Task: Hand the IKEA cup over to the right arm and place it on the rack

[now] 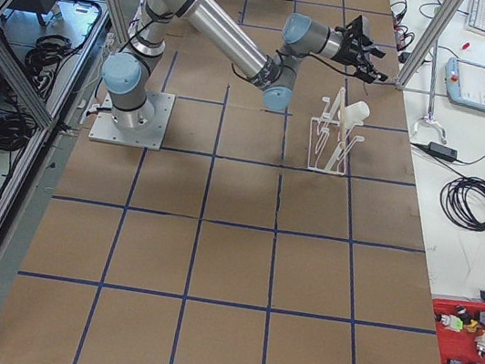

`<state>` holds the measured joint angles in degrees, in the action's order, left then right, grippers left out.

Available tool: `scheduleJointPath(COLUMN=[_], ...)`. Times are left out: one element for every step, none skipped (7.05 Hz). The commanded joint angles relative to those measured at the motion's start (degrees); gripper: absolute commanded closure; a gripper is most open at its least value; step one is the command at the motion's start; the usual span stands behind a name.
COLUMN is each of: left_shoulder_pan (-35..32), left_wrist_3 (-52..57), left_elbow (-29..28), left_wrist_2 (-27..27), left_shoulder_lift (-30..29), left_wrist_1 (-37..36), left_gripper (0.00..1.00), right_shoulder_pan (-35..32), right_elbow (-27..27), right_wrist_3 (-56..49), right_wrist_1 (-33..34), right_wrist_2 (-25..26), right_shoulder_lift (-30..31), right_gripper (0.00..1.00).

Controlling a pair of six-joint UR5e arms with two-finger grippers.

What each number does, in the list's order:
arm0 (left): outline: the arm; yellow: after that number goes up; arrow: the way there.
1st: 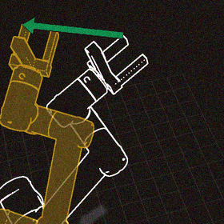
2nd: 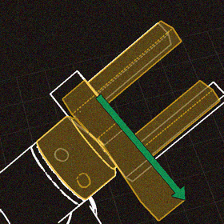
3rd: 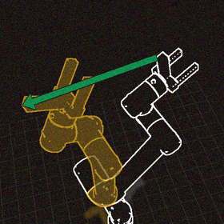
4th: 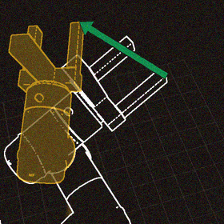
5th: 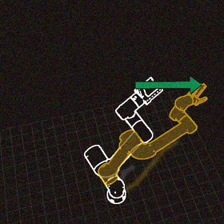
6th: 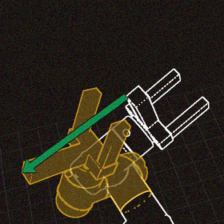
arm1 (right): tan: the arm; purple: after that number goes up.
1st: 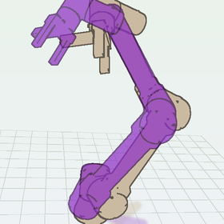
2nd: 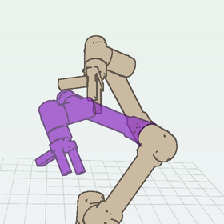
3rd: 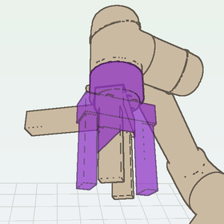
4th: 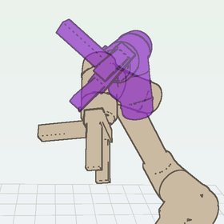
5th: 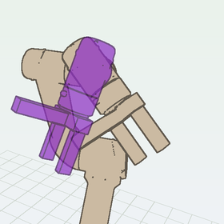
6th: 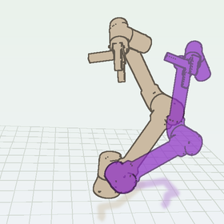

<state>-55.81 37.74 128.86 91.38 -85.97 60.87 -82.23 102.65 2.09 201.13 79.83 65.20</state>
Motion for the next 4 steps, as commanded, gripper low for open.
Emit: scheduleJointPath(left_shoulder_pan=[0.00, 0.00, 0.00, 0.00], left_wrist_3=[-0.12, -0.12, -0.30, -0.30], left_elbow=[0.17, 0.17, 0.08, 0.08], left_wrist_2=[0.11, 0.11, 0.20, 0.46], left_shoulder_lift=[-1.91, -2.01, -2.18, -2.27], left_wrist_1=[-0.22, -0.23, -0.23, -0.75], left_gripper=[0.01, 0.01, 0.01, 0.03], right_shoulder_pan=[-5.25, -5.30, -7.04, -7.15], right_elbow=[0.88, 0.88, 4.89, 5.10], right_wrist_3=[12.81, 12.94, 23.99, 24.10], right_wrist_1=[-4.73, -4.78, -4.08, -3.99], right_wrist_2=[-0.02, -0.02, -0.28, -0.37], right_shoulder_lift=[10.20, 10.30, 13.00, 13.03], right_gripper=[0.00, 0.00, 0.00, 0.00])
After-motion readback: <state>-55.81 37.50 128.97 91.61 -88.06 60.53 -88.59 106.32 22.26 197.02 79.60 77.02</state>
